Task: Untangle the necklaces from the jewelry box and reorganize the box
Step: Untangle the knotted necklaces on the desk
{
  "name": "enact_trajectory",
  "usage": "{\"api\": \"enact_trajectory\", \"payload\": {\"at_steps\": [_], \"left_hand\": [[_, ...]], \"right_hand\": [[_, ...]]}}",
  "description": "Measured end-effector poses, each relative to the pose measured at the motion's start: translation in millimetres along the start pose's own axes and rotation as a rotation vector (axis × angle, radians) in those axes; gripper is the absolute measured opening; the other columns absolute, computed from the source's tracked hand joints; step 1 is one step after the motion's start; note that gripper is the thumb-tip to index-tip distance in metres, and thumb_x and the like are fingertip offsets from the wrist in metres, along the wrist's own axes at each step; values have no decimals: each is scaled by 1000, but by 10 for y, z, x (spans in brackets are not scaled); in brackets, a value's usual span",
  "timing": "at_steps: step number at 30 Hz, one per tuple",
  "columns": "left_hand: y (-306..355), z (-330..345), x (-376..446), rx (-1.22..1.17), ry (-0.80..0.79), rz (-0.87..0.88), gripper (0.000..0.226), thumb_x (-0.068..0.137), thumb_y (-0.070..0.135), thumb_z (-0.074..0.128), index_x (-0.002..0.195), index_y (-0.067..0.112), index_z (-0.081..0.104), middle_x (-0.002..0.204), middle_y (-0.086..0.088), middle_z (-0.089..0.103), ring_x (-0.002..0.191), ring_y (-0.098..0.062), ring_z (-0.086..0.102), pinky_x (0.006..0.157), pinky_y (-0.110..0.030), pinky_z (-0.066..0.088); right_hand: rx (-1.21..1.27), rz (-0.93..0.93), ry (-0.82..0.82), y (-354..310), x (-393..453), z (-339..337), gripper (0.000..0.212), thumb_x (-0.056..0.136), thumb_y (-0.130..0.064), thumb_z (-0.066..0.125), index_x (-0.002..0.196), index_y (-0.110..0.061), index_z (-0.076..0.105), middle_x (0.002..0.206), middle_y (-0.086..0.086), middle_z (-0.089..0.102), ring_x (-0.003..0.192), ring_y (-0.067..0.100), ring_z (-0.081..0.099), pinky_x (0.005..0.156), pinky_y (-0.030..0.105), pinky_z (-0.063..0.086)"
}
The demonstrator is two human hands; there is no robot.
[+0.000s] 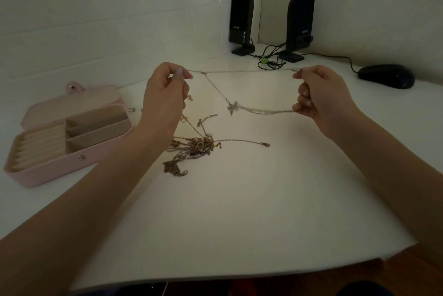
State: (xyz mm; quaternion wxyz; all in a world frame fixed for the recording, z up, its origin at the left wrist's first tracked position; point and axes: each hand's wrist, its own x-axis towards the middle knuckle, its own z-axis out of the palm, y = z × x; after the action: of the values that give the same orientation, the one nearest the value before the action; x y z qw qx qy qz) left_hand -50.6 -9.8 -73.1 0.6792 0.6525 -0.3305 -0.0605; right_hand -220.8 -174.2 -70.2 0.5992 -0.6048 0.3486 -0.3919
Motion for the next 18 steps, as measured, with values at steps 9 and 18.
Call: {"api": "enact_trajectory", "payload": {"at_steps": [9,18], "left_hand": [[1,22,-21,31,-22,-29,31,100,15,40,74,22,54,45,13,41,41,-3,32,45,-20,25],[5,28,-39,40,-17,-33,31,100,14,40,74,21,55,51,7,41,41,-2,32,44,-18,25]], "right_hand": [[1,32,116,18,44,-37,15,99,-20,42,95,-15,56,58,-4,38,39,6,30,38,15,28],[-128,-90,119,14,9,-41,16,97,-25,49,91,-22,63,60,-6,40,43,6,30,43,21,28]]}}
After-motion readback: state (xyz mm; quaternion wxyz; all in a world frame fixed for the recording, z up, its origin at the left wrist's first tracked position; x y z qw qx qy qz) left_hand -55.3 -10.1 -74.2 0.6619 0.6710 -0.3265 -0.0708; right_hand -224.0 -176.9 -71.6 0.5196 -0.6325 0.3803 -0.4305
